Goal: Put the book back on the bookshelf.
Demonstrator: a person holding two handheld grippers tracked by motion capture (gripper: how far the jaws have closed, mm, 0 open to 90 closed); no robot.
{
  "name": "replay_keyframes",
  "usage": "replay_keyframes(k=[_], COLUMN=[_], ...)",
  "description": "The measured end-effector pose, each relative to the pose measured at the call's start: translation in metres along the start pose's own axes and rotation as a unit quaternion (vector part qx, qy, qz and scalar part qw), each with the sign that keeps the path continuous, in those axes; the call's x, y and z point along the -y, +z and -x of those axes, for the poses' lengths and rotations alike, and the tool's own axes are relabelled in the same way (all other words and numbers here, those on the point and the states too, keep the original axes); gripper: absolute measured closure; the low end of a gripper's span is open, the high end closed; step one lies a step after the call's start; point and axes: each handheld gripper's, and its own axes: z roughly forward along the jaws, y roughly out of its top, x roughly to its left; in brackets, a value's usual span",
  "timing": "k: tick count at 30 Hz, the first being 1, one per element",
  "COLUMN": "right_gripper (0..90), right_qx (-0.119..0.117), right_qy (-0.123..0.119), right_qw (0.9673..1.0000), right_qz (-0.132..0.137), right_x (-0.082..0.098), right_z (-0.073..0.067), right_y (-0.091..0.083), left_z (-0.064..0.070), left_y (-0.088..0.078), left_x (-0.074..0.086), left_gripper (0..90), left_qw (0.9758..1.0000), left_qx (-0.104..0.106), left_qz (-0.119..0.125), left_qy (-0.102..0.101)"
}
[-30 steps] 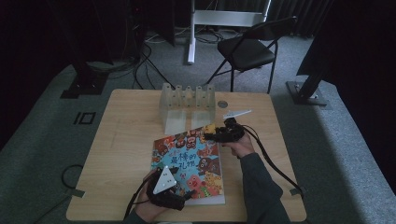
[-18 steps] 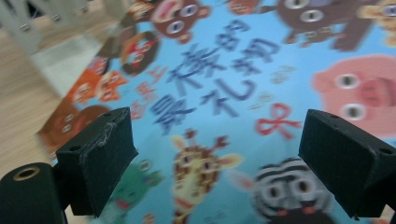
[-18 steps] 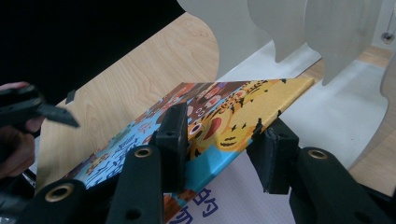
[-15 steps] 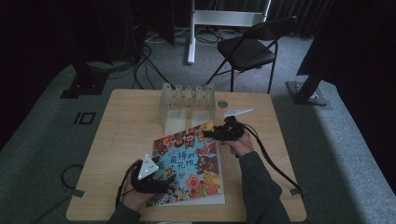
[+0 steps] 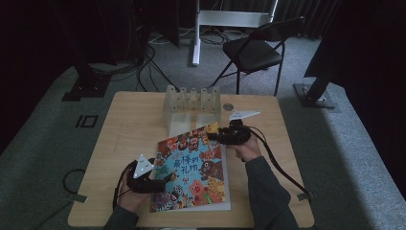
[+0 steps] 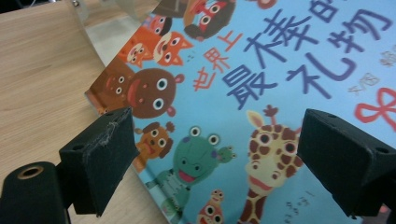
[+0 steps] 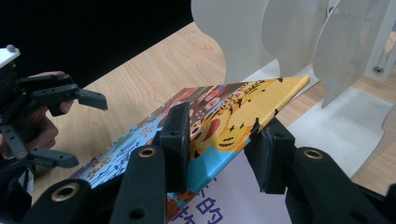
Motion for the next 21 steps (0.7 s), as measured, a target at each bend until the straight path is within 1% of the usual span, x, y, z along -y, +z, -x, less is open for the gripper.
replay_keyframes(k=[2,5,8,9,13,17,21], right_gripper=[62.0,63.0,63.9,64.9,66.7,69.3,72.2], right_qx=[0.001,0.005,0.005,0.007,0.010,0.009,0.007], right_qy=[-0.002,-0.011,-0.011,-0.009,-0.009,-0.008,-0.007], right_qw=[1.0000,0.9998,0.9997,0.9996,0.9993,0.9988,0.9978], right_qz=[0.001,0.013,0.020,0.024,0.034,0.047,0.065], right_x=[0.000,-0.002,-0.002,-0.003,-0.006,-0.010,-0.015], right_z=[-0.001,-0.009,-0.011,-0.013,-0.016,-0.020,-0.022], right_y=[-0.001,-0.006,-0.009,-0.012,-0.019,-0.026,-0.033], left_z=[-0.002,-0.009,-0.013,-0.017,-0.022,-0.029,-0.035], left_y=[0.000,-0.002,-0.002,-0.002,-0.003,-0.002,0.001], left_x=[0.000,-0.001,-0.002,-0.003,-0.005,-0.008,-0.008], left_gripper=[11.5,11.7,11.9,12.2,12.5,13.0,13.3], left_qw=[1.0000,1.0000,0.9999,0.9998,0.9997,0.9995,0.9989], left_qx=[-0.002,0.000,0.002,0.003,0.003,0.008,0.020], left_qz=[0.000,0.003,0.004,0.007,0.009,0.012,0.012], left_qy=[0.000,-0.007,-0.010,-0.017,-0.022,-0.029,-0.041])
